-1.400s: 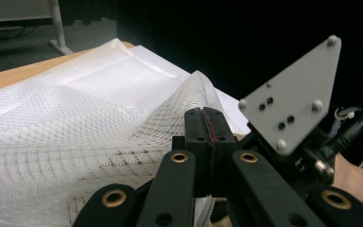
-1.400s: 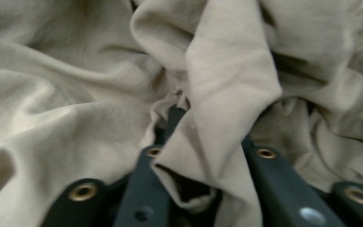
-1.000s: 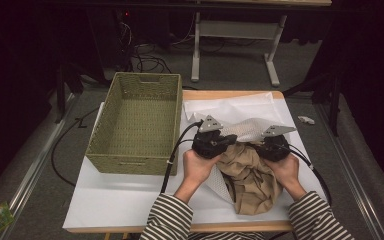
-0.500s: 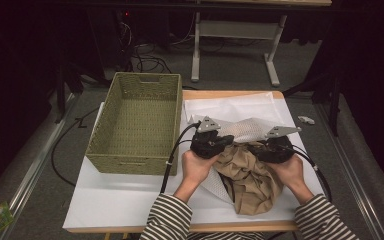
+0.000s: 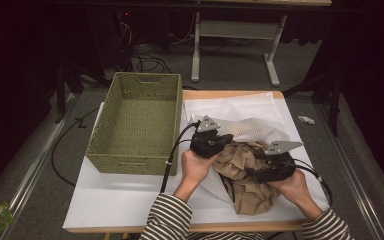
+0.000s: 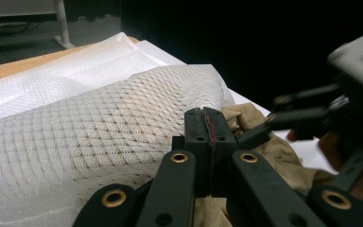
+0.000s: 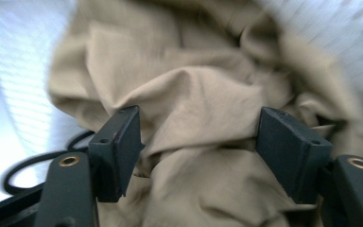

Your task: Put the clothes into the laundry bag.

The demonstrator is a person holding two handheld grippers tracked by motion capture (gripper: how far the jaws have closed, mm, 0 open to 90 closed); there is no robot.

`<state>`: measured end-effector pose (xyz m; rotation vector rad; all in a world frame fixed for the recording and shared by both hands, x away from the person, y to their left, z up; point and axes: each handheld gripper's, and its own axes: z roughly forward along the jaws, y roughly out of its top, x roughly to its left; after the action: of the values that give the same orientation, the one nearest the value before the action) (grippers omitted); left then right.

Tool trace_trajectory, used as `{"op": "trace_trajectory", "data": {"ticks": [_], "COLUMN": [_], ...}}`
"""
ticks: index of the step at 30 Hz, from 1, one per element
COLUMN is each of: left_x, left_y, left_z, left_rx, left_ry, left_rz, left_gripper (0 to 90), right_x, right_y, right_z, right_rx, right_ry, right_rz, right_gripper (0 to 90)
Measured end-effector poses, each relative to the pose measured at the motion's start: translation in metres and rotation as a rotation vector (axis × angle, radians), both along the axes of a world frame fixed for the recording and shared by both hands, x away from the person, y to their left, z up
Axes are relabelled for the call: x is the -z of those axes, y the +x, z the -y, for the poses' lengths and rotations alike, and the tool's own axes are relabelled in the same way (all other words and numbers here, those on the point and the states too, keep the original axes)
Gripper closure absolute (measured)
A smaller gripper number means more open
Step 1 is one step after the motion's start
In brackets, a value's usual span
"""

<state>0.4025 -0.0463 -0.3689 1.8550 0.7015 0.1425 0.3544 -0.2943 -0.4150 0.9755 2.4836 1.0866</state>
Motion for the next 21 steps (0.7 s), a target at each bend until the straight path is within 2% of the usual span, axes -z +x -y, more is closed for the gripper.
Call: {"op": "trace_trajectory", "data": {"ticks": [3, 4, 8, 10, 12, 14, 15, 17, 21], "left_x": [-0.002, -0.003, -0.008, -0.009, -0.010, -0.009, -0.008, -0.007, -0.008], "left_y": [-0.001, -0.001, -0.003, -0.003, -0.004, -0.004, -0.005, -0.005, -0.007], "left_z": [0.000, 0.000, 0.000, 0.001, 0.003, 0.004, 0.004, 0.003, 0.003], "left_rx": [0.002, 0.002, 0.008, 0.015, 0.020, 0.022, 0.024, 0.026, 0.029], "left_ry": [-0.004, -0.005, -0.020, -0.022, -0.019, -0.016, -0.015, -0.011, -0.013], "left_rz": [0.004, 0.007, 0.017, 0.021, 0.023, 0.021, 0.018, 0.017, 0.023], "left_gripper": [90.0, 90.0, 90.0, 90.0, 90.0, 90.0, 90.0, 90.0, 90.0], "right_x": [0.013, 0.015, 0.018, 0.018, 0.019, 0.018, 0.017, 0.013, 0.004], "right_y": [0.009, 0.012, 0.021, 0.021, 0.022, 0.022, 0.022, 0.022, 0.030], "right_z": [-0.009, -0.011, -0.013, -0.014, -0.014, -0.014, -0.014, -0.011, -0.003], "right_rx": [-0.005, -0.009, -0.066, -0.090, -0.106, -0.090, -0.082, -0.051, 0.042], "right_ry": [-0.022, -0.013, 0.015, 0.005, -0.015, -0.011, -0.015, -0.014, 0.027], "right_rz": [-0.025, -0.031, -0.071, -0.080, -0.068, -0.048, -0.023, 0.012, 0.073], "right_gripper": [30.7, 32.8, 55.5, 67.7, 77.8, 81.6, 82.7, 83.5, 83.8]}}
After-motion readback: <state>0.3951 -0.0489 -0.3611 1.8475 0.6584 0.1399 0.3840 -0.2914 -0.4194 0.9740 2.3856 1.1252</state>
